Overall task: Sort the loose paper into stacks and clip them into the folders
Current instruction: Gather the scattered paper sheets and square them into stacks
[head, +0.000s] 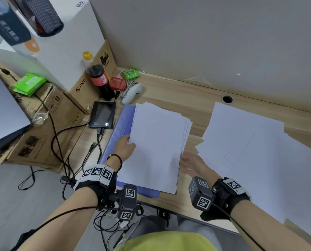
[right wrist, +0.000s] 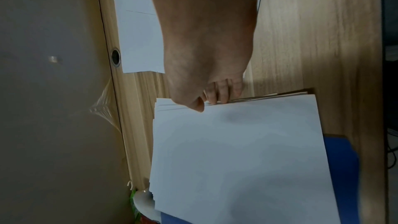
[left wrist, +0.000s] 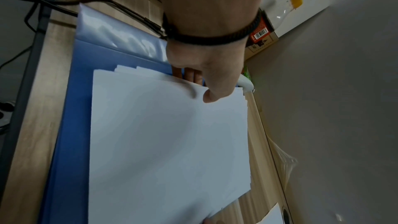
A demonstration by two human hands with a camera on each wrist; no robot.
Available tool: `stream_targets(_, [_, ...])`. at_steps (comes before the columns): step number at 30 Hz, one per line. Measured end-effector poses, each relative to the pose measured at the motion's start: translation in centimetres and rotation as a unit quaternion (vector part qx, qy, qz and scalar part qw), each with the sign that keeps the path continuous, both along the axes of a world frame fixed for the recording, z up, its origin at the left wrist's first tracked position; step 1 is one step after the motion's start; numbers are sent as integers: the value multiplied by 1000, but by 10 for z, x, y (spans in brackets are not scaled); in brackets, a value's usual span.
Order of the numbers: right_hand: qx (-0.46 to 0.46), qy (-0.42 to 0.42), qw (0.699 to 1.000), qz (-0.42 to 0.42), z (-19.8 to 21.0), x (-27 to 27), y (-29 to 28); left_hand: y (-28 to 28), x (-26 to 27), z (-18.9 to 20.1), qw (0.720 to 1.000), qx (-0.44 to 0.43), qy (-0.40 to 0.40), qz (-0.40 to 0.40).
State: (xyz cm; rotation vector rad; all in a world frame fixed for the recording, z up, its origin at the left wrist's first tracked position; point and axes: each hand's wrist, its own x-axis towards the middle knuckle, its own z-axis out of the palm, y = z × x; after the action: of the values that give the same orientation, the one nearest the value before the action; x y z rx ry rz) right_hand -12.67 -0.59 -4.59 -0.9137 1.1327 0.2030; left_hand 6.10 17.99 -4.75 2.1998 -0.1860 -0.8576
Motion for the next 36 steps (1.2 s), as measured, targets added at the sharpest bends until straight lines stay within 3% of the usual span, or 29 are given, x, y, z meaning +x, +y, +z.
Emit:
stream_targets(5, [-23,-6,999,-25,-3,-6,-9,-7,2,4,999,3,-51,9])
stream_targets(14, [-11,-24,1000,-17,8,19,-17,-9,0,5,999,5,33,-22])
stream_targets(18, [-29,-38,999,10,10,11,-20,-14,1,11,1000,-5,9,-15])
stream_targets(23, [-128,-47,987,84,13,-38,-36,-45,-15,15,996,-62,-67,17])
stream_targets(28, [-150,-15,989,4,13,-109,-69,-89,-49,14,994,-94,-31,-56])
stream_targets(33, [-203,64,971,-111,6,-189,-98,-123,-80,9,987,-49,51,-147])
stream_targets(36, [-231,116,956,-139,-2,-222,-108,-136,-97,2,977,-34,93,-187])
